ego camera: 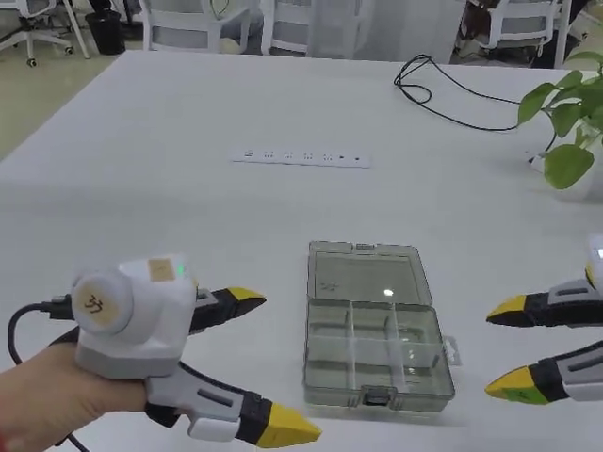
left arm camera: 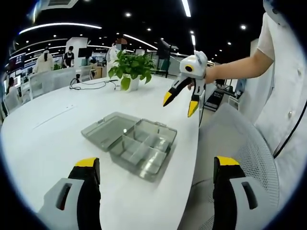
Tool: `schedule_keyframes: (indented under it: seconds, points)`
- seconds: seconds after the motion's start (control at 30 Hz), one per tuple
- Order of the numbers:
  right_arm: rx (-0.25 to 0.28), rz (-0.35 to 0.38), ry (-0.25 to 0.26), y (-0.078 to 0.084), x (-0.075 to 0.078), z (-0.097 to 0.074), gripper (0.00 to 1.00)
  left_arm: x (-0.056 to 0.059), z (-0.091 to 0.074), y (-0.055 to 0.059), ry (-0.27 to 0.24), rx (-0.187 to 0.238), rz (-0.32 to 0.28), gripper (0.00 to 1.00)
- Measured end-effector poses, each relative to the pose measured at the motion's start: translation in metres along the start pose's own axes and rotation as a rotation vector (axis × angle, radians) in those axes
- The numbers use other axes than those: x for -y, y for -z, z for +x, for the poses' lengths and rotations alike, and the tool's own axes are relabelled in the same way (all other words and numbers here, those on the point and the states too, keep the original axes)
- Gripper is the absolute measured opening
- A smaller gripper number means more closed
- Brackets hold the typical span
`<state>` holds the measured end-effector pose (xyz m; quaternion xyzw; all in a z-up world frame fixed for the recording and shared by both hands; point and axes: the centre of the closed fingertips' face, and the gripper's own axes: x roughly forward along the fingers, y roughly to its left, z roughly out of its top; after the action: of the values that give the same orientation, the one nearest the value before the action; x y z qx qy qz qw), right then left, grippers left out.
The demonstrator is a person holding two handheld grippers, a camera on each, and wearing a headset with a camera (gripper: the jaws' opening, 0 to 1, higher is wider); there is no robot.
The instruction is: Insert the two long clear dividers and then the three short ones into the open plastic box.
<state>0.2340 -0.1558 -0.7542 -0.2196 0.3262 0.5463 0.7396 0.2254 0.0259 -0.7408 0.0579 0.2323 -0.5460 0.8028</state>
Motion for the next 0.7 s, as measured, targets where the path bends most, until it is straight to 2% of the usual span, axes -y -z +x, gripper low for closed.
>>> schedule_keyframes:
  seconds: [0.2, 0.37, 0.7]
  points:
    - [0.02, 0.038, 0.013, 0.011, -0.006, -0.006, 0.68, 0.0, -0.002, 0.003, 0.0, -0.01, 0.004, 1.0]
    - [0.005, 0.045, 0.029, 0.024, -0.006, -0.008, 0.75, 0.0, -0.003, 0.004, 0.001, -0.016, 0.004, 1.0]
    - [0.011, 0.065, 0.053, 0.027, 0.0, -0.011, 0.78, -0.001, -0.003, 0.003, -0.003, -0.012, 0.004, 1.0]
